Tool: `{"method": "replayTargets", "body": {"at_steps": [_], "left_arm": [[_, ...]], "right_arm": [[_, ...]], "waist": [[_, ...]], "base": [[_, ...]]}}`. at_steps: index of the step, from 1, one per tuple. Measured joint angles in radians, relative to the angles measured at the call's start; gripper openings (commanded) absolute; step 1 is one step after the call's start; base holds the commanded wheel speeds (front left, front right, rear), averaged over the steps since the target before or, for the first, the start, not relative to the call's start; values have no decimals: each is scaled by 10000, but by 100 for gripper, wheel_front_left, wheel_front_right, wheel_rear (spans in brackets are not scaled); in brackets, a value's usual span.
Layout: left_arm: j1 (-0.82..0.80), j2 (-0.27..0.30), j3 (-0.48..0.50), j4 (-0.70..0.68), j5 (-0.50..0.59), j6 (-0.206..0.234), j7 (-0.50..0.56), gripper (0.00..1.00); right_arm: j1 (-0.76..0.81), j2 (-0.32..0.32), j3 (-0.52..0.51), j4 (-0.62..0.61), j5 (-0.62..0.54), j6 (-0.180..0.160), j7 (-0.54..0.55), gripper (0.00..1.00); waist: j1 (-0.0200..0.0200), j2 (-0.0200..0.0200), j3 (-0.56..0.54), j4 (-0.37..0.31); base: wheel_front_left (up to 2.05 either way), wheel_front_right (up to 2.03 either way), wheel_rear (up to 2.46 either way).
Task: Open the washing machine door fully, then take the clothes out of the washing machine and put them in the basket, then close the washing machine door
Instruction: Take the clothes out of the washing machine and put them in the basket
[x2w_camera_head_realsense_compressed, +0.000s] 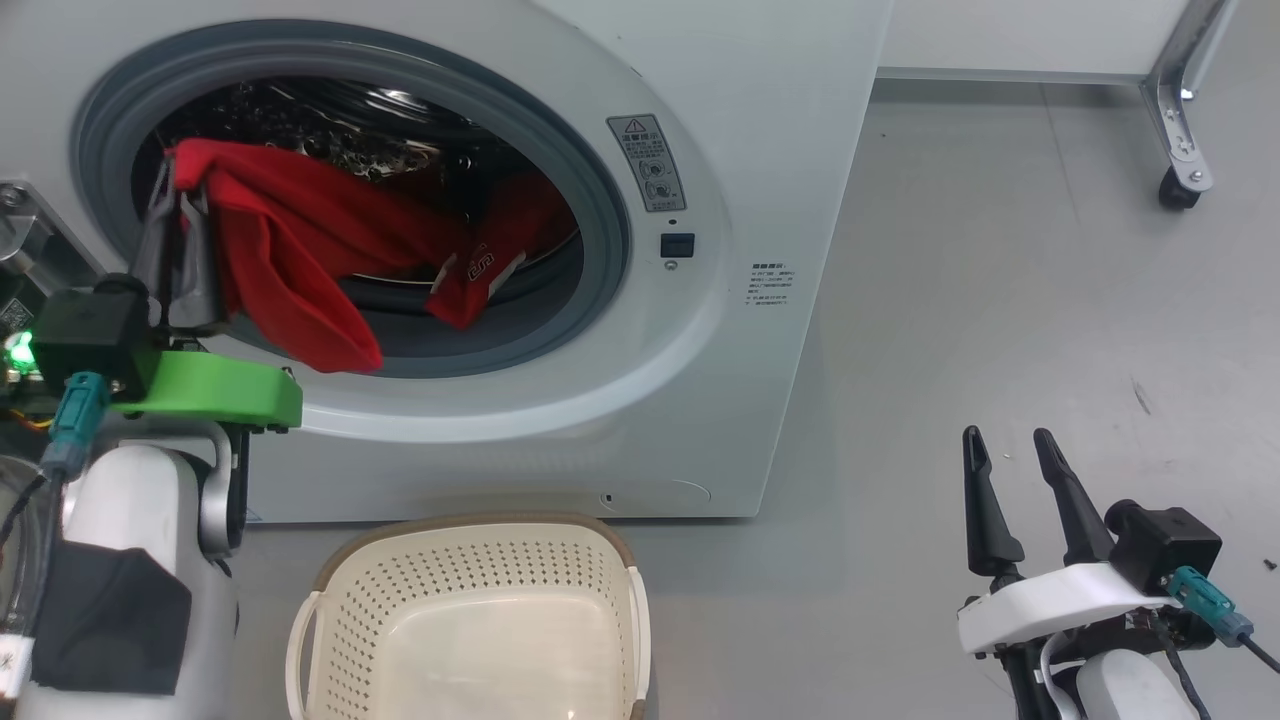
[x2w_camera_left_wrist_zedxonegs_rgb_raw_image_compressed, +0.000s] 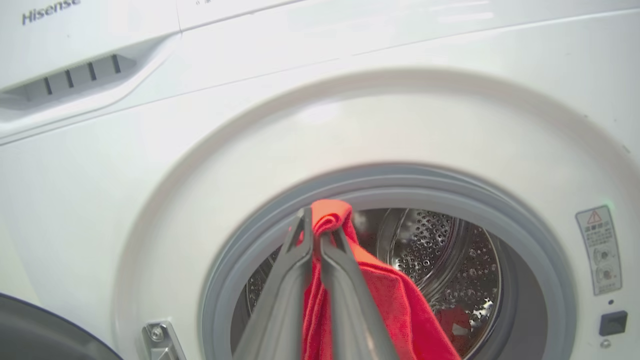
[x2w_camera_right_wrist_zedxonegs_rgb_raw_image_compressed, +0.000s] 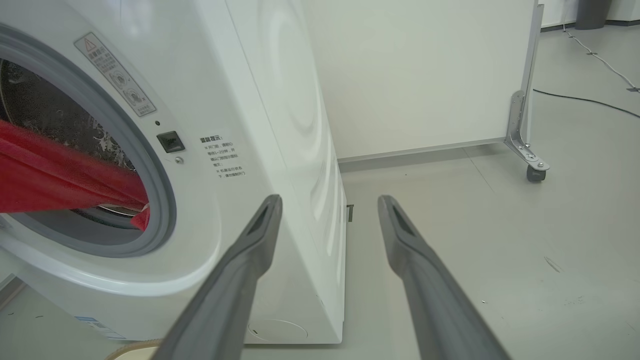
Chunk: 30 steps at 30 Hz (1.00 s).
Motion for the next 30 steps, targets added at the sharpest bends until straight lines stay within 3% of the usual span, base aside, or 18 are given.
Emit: {"method": "replayTargets", "body": {"at_steps": [6,13,19,30], "left_arm": [[352,-10,188,-1730,136,159,-4,0],[967,-17,167,-2562,339,167,-48,0],[2534,-36,-430,-1039,326,-125,-29,0],[3756,-46,-1141,635,-40,-867,1695,0]], "right_arm": [[128,2,-8,-96,0,0,0,100],[158,2,-12,-136,-19,0,0,100],[163,6,29,-150,-73,0,0,100],[162,13,203,-326,-104,0,0,100]], "waist": [[0,0,53,33],[0,0,92,55],[0,0,125,46],[0,0,537,-98]], "base": [[0,0,0],[0,0,0],[0,0,0],[0,0,0]]}}
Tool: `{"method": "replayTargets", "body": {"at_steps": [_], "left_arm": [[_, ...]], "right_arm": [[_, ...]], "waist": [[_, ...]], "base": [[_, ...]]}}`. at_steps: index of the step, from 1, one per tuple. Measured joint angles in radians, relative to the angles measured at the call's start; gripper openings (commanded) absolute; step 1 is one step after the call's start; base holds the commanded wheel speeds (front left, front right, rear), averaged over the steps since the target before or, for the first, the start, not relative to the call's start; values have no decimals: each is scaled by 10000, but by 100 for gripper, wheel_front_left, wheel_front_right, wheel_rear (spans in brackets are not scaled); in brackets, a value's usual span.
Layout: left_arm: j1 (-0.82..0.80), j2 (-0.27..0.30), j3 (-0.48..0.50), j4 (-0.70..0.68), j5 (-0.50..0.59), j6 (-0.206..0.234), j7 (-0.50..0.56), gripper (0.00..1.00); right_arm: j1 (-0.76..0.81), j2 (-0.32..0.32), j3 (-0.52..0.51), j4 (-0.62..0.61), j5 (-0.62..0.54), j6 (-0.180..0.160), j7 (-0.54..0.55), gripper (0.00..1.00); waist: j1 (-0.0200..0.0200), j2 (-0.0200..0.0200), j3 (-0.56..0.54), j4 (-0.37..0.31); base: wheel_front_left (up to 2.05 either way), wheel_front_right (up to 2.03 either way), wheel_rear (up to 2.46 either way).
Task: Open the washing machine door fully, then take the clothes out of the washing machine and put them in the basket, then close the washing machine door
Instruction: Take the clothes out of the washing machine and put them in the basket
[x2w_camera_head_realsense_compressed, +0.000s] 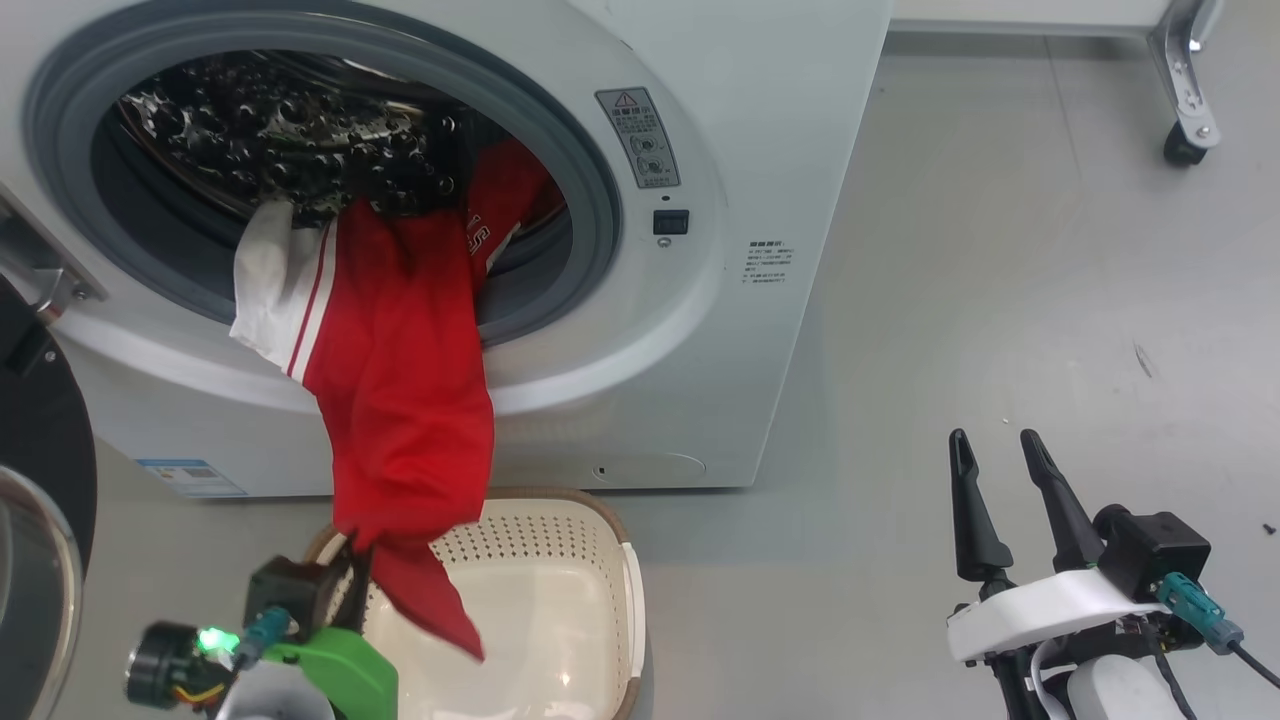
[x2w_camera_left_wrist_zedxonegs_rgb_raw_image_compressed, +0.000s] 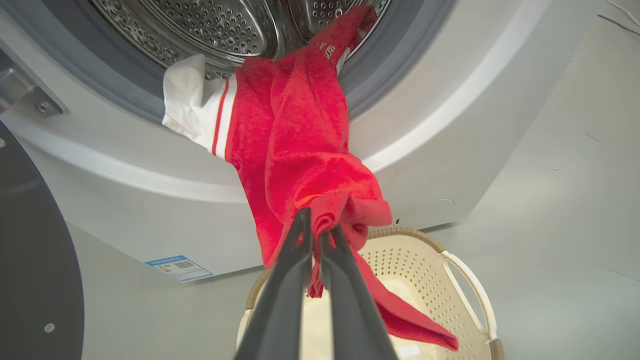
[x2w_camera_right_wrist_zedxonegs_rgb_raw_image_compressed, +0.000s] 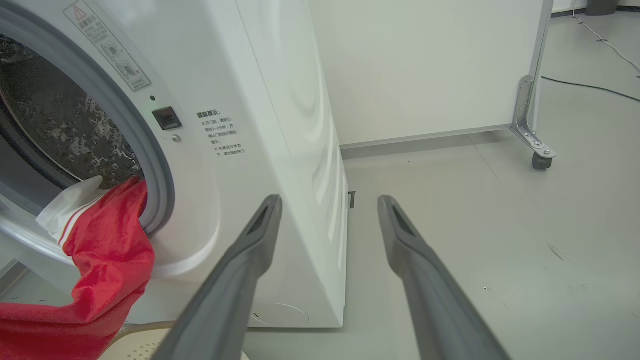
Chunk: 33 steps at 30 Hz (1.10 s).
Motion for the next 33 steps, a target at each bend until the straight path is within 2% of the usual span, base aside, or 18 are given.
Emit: {"method": "replayTargets", "body": {"at_steps": [4,12,20,33], "left_arm": [[183,6,-288,662,-40,-221,525,0],[83,4,-506,1732,19,-311,993,0],[-820,6,-445,2631,23,-309,1360,0],[-1846,-56,-199,3818,21,-150,1383,0]], "right_arm": [[-16,-6,96,-102,-88,2,0,100],[-280,-88,201,-357,-265,2,48,100],[-488,-132,288,-520,-334,6,81,100],[-833,-167,301,-625,-364,8,136,100]], "waist": [[0,0,257,-93],[0,0,925,-391],[0,0,1672,-829],[0,0,2743,-1508]], "base": [[0,0,0],[0,0,0],[0,0,0],[0,0,0]]}}
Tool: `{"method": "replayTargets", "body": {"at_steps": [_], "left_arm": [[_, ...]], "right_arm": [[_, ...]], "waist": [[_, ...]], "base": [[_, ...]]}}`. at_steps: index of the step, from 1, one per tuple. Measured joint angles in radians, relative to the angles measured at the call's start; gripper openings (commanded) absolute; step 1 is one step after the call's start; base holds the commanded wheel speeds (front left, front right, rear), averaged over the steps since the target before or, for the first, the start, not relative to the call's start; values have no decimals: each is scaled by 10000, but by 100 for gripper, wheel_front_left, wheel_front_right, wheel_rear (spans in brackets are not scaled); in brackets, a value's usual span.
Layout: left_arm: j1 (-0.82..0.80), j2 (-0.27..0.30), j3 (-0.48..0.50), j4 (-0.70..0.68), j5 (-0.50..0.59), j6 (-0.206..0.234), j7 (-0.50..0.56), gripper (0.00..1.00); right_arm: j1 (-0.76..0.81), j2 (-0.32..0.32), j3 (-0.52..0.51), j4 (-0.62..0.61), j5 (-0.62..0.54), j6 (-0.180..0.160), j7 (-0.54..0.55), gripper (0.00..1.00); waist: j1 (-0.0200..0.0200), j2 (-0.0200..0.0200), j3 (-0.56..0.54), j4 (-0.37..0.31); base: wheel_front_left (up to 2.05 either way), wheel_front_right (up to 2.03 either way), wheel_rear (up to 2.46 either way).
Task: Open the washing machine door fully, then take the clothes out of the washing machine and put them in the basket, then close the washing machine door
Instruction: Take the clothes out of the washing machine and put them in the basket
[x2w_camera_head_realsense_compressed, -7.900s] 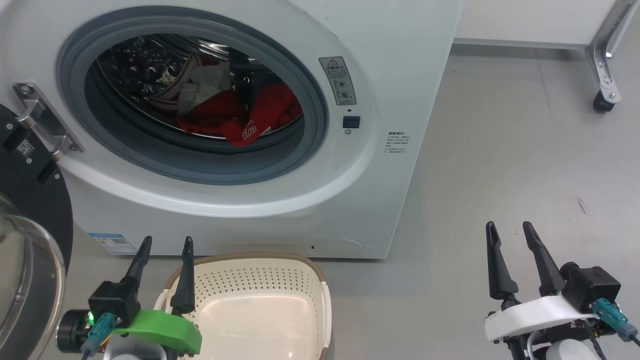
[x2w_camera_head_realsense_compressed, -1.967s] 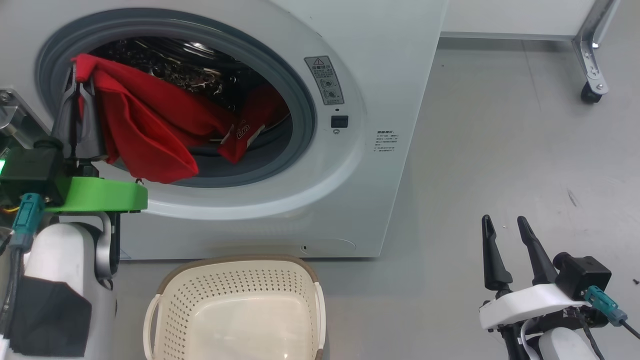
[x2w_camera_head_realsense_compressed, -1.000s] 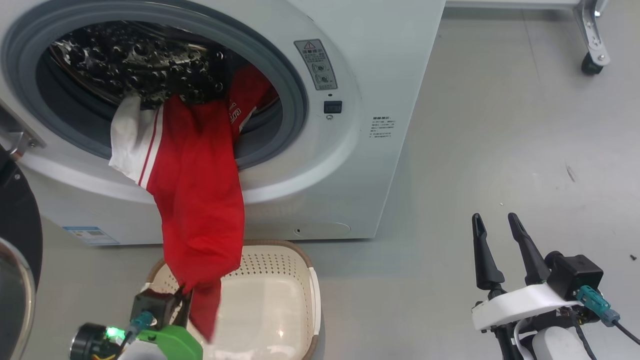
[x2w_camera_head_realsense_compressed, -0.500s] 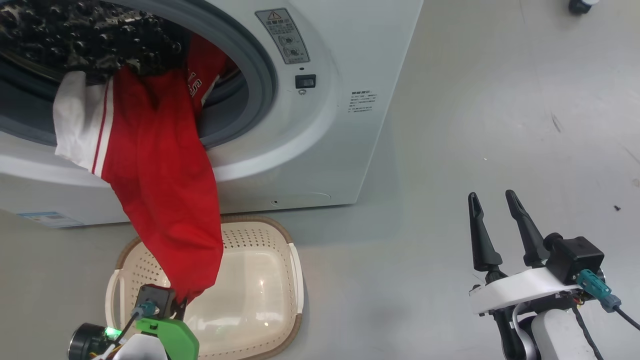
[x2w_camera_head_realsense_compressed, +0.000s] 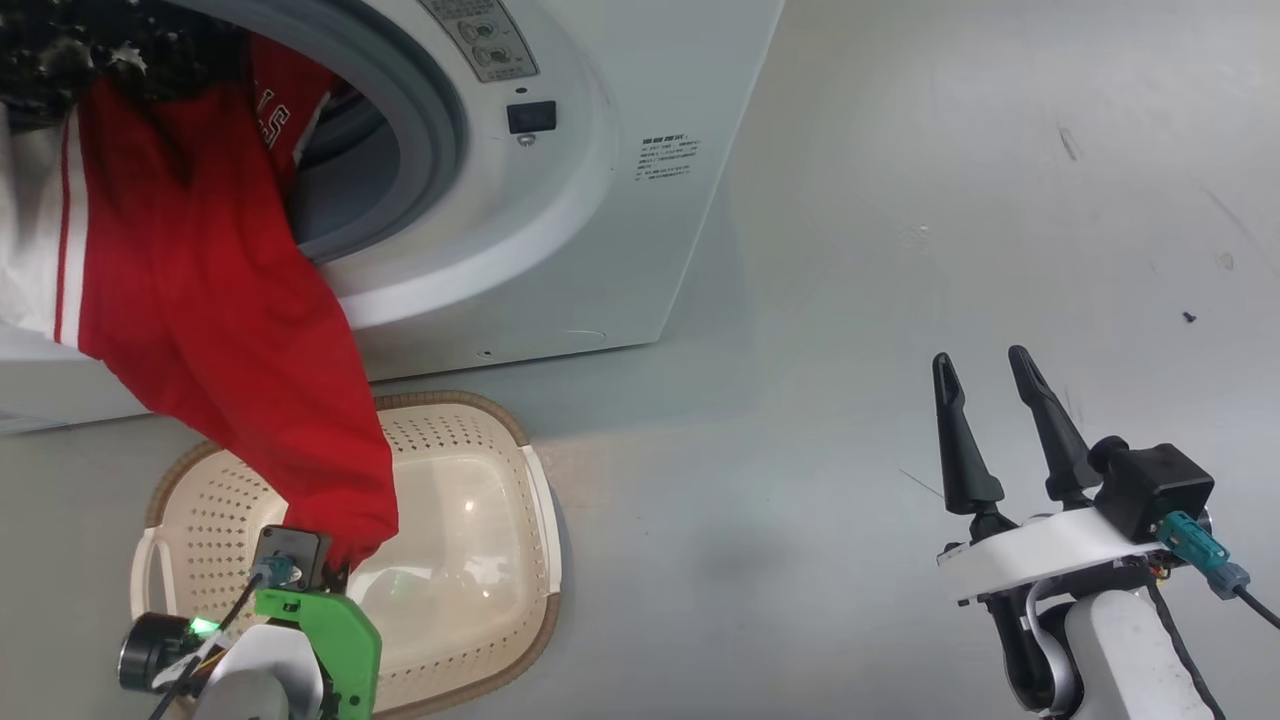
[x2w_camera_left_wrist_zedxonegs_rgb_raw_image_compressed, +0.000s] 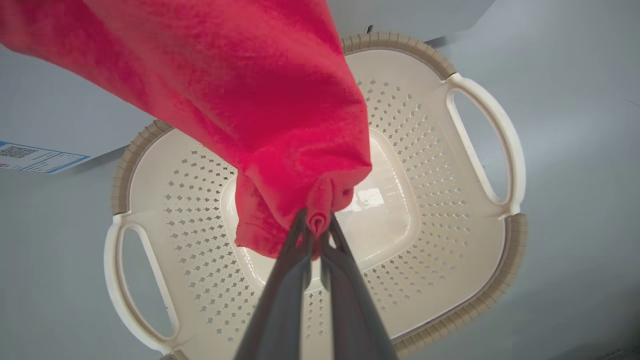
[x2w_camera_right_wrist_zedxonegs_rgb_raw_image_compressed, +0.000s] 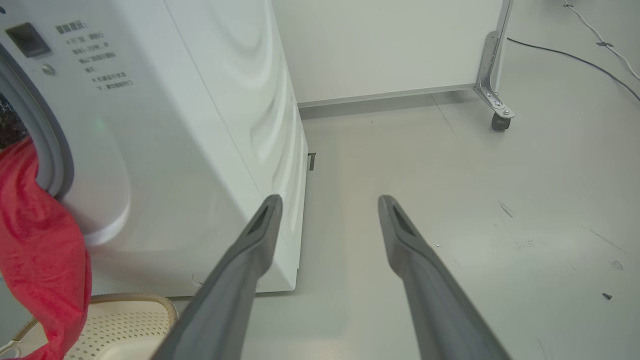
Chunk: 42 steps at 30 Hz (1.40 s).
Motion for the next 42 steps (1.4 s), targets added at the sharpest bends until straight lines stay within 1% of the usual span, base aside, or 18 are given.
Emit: {"method": "replayTargets", "body": {"at_steps": [3,8,9,11,12,15,20,29,36,42], "left_arm": [[-213,-27,-196,374,105,27,-44,0],[-428,-199,-244,761,104,27,-236,0],[-454,-199,-234,832,104,29,-316,27],[-503,-198,-232,974,104,29,-395,93],[-523,-199,-224,1034,104,35,-399,100],[-602,-209,-130,1325,86,42,-410,100],[-635,-234,-104,1657,86,127,-796,100],[-848,-282,-13,1743,6,134,-1858,100],[-998,-326,81,1377,-136,113,-2968,100],[-1113,-353,52,817,-165,102,-3080,100]], "right_arm": [[-76,0,-48,0,0,0,-2,100],[-184,8,-98,31,0,-2,-4,100],[-228,8,-98,31,2,0,-4,100],[-256,12,-98,40,0,0,-6,100],[-257,13,-98,54,2,0,-6,100],[-259,17,-96,98,2,0,-10,100],[-283,23,-169,286,4,0,-21,100],[-391,27,-297,441,36,0,-94,100],[-390,15,-443,466,38,0,-94,100],[-384,2,-510,506,38,0,-104,100]], "waist": [[0,0,268,-163],[0,0,468,-229],[0,0,478,-225],[0,0,489,-210],[0,0,493,-201],[0,0,492,-166],[0,0,364,-82],[0,0,-69,241],[0,0,-360,680],[0,0,-591,1067]], "base": [[0,0,0],[0,0,0],[0,0,0],[0,0,0],[0,0,0],[0,0,0],[0,0,0],[0,0,0],[0,0,0],[0,0,0]]}}
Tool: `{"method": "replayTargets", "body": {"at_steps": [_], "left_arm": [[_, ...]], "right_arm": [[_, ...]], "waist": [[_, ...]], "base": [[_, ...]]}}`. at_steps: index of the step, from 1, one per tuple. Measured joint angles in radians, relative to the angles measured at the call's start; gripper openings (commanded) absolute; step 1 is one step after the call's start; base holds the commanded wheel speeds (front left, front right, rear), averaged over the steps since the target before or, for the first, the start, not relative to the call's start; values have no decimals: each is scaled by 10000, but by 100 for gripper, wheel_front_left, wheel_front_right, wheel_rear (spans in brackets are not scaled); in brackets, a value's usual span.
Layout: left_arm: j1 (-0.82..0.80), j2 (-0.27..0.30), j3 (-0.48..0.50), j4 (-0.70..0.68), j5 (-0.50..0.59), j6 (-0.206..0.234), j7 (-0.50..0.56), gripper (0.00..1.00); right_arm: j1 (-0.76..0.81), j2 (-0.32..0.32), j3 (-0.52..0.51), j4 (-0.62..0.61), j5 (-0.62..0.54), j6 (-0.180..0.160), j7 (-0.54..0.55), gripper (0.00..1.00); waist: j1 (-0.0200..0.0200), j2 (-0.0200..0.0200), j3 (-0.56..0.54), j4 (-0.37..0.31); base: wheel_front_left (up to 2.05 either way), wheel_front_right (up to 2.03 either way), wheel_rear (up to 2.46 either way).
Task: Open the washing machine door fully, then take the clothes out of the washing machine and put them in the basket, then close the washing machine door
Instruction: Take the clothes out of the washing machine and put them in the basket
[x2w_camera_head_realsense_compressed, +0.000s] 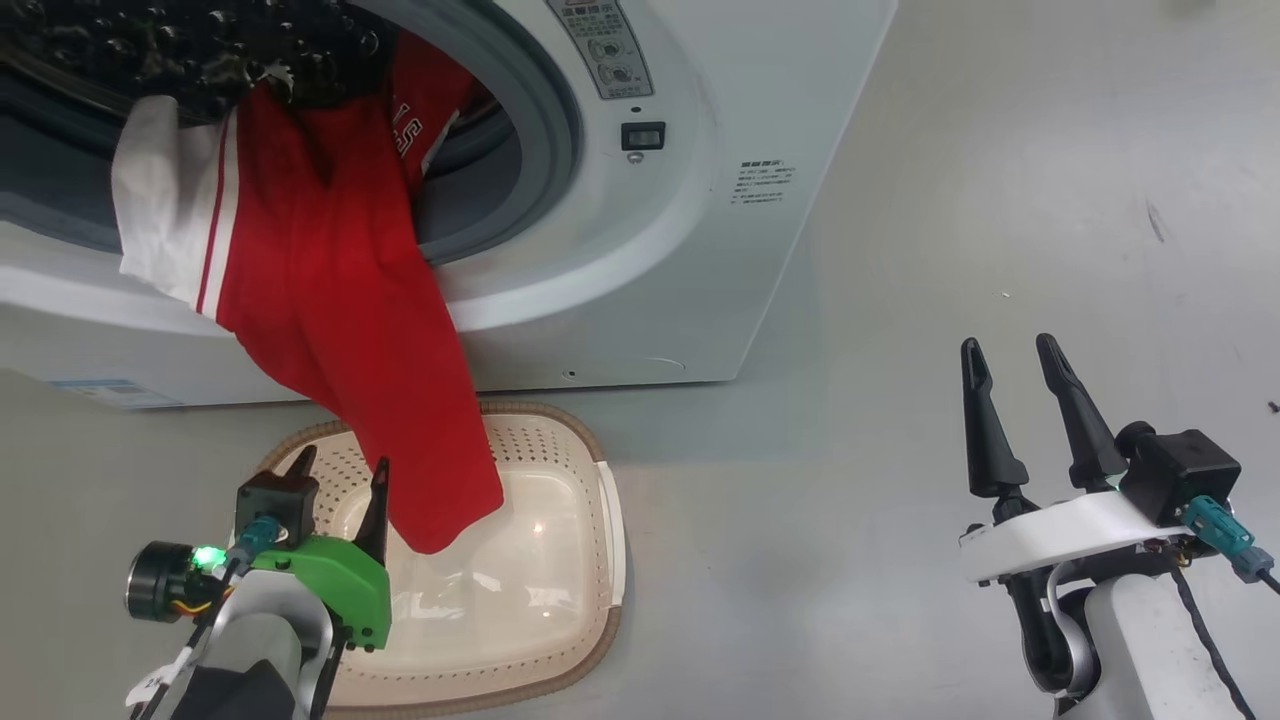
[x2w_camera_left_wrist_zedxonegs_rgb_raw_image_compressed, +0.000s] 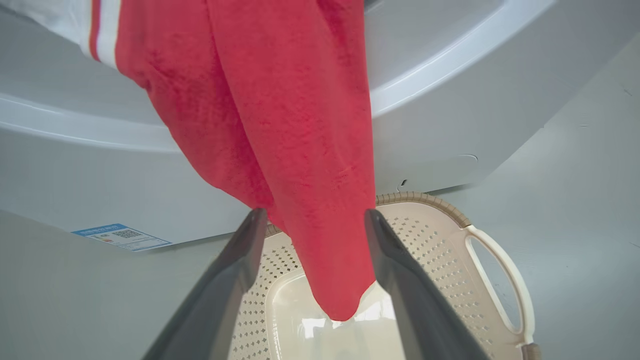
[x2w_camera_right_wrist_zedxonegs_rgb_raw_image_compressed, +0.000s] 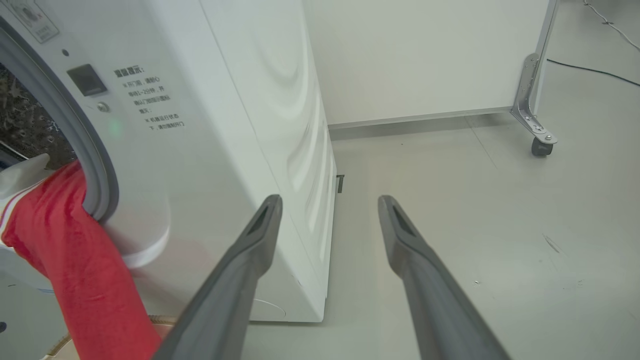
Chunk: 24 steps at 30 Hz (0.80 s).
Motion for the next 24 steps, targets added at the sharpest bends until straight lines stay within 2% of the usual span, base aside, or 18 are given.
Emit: {"method": "replayTargets", "body": {"at_steps": [9,16,24], "left_arm": [[-50,-12,257,-1204,-4,-69,-44,100],[-32,-31,491,-2813,-13,29,-42,100],[595,-79,510,-3768,2,115,-44,100]], "right_arm": [[10,2,44,0,0,0,-2,100],[86,-4,15,4,0,0,-2,100],[180,2,8,10,2,2,-2,100]], "waist": [[0,0,-243,365],[0,0,-321,416],[0,0,-387,389]], "base": [[0,0,0],[0,0,0],[0,0,0]]}}
